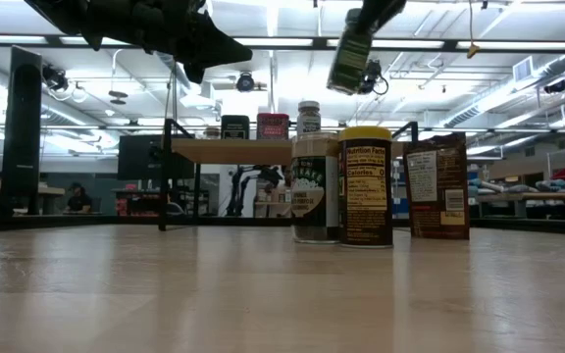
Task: Shelf spices
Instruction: Put the green seasoning bottle on the shelf
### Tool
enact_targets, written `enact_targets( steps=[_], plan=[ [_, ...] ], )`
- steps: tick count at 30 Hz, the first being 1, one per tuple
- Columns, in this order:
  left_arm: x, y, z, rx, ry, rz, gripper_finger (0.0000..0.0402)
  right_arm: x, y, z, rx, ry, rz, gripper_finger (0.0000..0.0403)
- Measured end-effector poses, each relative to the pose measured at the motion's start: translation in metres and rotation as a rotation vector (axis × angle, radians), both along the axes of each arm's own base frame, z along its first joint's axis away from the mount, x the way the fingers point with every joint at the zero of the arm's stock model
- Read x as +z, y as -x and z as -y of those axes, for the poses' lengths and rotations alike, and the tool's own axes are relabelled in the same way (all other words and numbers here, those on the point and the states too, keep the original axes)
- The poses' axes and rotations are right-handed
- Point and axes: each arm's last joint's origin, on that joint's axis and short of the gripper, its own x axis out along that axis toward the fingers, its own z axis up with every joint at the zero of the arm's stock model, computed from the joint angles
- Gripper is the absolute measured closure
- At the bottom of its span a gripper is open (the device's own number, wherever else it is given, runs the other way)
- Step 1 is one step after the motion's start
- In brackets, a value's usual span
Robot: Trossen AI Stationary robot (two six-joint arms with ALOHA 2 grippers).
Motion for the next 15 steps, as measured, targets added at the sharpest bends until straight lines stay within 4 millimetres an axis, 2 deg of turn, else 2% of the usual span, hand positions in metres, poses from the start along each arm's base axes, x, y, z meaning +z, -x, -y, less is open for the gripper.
enact_targets(
  steps=[3,7,11,15],
  plan=[
    [0.0,0.0,0.0,0.0,0.0,0.0,0.0401,0.009,0.003,0.029,-0.04,0.032,0.019,0.0206],
    [0.0,0.0,0.0,0.0,0.0,0.0,0.0401,0.009,0.008,0.071,-0.086,0.006,0.02,0.0206],
    [0.0,0.0,0.0,0.0,0.0,0.0,0.0401,-0.002,0.009,0.109,-0.124,-0.025,-0.021,0.0206],
    [0.0,0.0,0.0,0.0,0.0,-0.002,0.0401,-0.018,0.003,0.135,-0.102,-0.062,-0.073,0.0206]
  ],
)
